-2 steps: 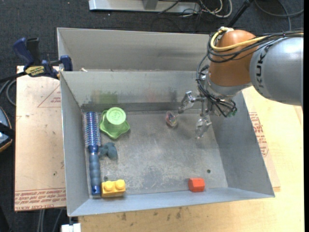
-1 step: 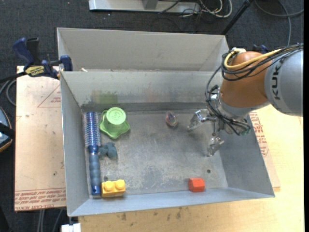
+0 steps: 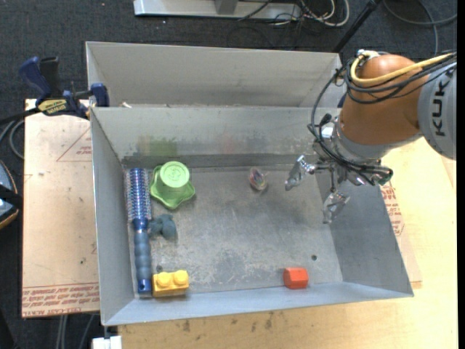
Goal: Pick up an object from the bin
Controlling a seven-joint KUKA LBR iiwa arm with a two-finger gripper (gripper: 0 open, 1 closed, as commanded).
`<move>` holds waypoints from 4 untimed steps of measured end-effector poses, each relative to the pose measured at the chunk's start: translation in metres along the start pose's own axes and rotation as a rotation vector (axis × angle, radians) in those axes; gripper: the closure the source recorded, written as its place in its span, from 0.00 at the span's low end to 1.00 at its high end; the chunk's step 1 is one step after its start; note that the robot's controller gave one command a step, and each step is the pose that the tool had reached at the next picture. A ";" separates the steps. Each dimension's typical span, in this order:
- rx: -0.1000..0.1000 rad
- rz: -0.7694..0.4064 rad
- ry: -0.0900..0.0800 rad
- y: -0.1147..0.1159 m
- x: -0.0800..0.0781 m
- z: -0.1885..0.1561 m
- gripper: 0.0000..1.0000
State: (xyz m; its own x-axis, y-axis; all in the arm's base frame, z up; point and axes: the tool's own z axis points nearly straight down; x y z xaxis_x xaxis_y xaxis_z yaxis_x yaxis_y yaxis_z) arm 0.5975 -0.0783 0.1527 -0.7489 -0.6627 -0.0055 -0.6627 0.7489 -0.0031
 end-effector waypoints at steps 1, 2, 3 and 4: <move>-0.009 0.002 0.004 0.172 -0.026 -0.009 0.00; -0.007 0.134 0.002 0.251 -0.077 -0.004 0.00; 0.006 -0.031 0.006 0.290 -0.123 0.078 0.00; 0.003 -0.032 0.003 0.291 -0.124 0.074 1.00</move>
Offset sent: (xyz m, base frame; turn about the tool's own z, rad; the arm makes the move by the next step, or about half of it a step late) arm -0.0921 0.1393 0.0093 0.0119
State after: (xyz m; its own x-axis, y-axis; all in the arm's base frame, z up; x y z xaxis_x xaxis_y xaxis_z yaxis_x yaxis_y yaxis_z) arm 0.4982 0.2219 0.0781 -0.7271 -0.6865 -0.0028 -0.6865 0.7271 -0.0063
